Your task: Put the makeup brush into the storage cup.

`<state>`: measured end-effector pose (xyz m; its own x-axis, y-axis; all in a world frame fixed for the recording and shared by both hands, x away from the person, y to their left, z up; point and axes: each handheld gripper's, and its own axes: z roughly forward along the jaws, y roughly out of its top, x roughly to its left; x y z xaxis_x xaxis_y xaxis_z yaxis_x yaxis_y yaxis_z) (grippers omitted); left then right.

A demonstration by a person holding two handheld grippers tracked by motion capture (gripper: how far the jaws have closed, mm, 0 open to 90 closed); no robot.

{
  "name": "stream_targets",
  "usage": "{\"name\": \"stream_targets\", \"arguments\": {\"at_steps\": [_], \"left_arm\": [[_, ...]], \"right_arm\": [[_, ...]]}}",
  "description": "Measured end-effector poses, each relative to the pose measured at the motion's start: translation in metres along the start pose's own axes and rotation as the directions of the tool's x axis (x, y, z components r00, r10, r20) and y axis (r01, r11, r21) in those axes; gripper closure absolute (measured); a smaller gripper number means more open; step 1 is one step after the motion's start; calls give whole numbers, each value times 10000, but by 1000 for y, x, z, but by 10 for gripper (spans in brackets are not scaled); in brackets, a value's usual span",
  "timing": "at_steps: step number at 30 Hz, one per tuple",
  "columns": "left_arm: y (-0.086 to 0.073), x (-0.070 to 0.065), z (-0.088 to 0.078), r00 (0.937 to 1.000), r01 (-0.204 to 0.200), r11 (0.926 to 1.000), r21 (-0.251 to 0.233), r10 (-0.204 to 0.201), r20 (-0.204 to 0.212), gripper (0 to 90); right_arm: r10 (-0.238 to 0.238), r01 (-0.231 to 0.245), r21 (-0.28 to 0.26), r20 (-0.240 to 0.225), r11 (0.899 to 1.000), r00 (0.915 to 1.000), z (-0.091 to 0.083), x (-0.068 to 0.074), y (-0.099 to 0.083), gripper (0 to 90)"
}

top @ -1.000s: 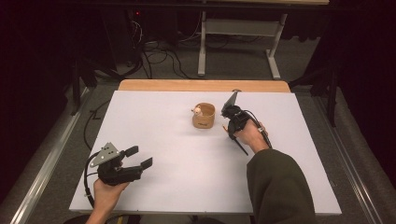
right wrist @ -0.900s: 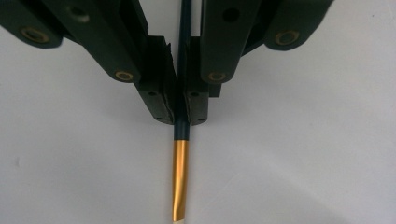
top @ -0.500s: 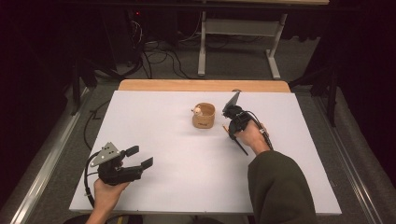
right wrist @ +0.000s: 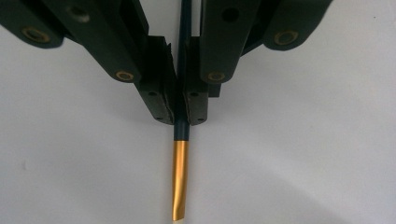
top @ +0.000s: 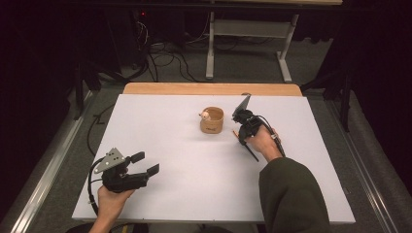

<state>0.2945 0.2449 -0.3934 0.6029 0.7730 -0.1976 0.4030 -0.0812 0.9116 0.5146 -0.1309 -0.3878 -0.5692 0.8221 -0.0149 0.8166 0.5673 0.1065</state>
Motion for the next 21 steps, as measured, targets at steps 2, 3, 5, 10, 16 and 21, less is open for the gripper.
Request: {"name": "stream_targets", "arguments": {"at_steps": [2,3,5,10,16,21], "left_arm": [[0,0,0,10000,6,10000,-2,-6,-23,243],[-1,0,-1,10000,38,10000,-12,-38,-36,243],[0,1,-2,10000,64,10000,-65,-64,-34,243],[0,-1,0,10000,-26,10000,33,26,-24,243],[-1,0,-2,10000,49,10000,-36,-50,-55,243],[0,-1,0,10000,4,10000,-4,-4,-30,243]], "right_arm": [[-38,38,-83,55,10000,10000,-2,-2,-1,854],[22,-21,-124,83,9999,10000,-2,-3,-2,854],[2,-1,-182,66,9998,10000,-5,-5,-5,854],[-32,34,-398,43,9992,10000,-10,-7,-10,855],[-24,23,-614,-5,9981,10000,-15,-6,-13,855],[77,-80,-666,-46,9978,10000,-18,-5,-14,855]]}}
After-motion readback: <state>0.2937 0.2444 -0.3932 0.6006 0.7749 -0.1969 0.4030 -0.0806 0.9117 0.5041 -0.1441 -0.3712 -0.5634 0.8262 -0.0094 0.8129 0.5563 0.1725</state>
